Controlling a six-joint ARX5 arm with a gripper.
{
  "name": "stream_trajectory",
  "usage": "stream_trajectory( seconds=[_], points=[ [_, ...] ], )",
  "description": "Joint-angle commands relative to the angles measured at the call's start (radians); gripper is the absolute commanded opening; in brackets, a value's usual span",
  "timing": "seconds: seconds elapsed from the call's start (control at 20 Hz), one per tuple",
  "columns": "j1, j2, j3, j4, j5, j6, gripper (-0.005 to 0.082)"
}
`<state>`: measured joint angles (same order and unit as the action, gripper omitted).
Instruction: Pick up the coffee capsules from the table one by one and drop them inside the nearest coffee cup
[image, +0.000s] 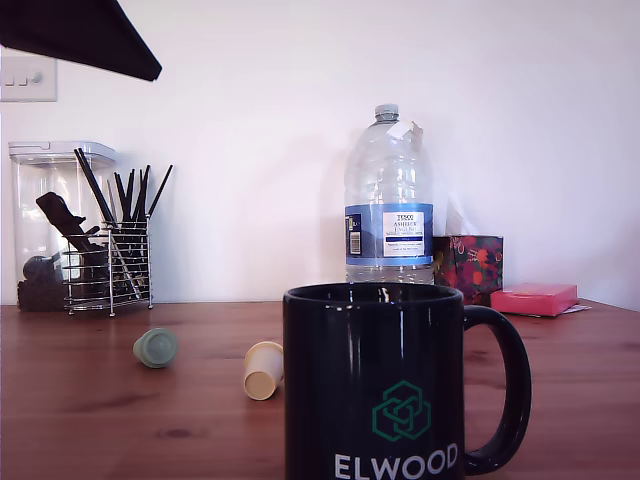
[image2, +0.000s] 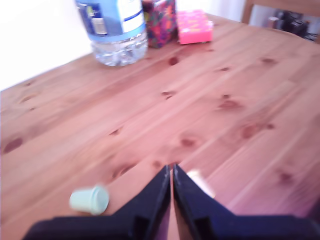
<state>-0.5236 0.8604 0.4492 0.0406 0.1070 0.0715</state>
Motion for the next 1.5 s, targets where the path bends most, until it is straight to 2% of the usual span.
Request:
stream_trajectory(
  seconds=[0.0,0.15,0.4,0.45,0.6,0.65,0.8,0.95,1.15,1.25,1.35,1.45],
  points=[
    [0.023,0.002,-0.071,0.134,0.0,0.008,-0.0021],
    [0.095,0.003,-0.182,0.254,-0.001,0.008,-0.0021],
    [0.18,0.01,-0.214,0.242,0.003,0.012,0.0013],
    [0.189,0.013,-0.214,0.246,0.013,0.012,0.0083],
    [0.211,0.067,-0.214,0.253,0.046,0.006,0.0562],
    [0.221,0.095,-0.214,0.259,0.064,0.007,0.0623],
    [0.27,0.214,-0.214,0.349,0.134,0.009,0.0629],
    [0.319,0.334,-0.213,0.491,0.199,0.038,0.0629],
    [0.398,0.497,-0.206,0.654,0.349,0.042,0.0629],
    [0.426,0.576,-0.192,0.718,0.406,0.042,0.0629],
    [0.444,0.649,-0.163,0.763,0.447,0.042,0.0629],
    [0.447,0.709,-0.118,0.777,0.461,0.042,0.0629]
  ],
)
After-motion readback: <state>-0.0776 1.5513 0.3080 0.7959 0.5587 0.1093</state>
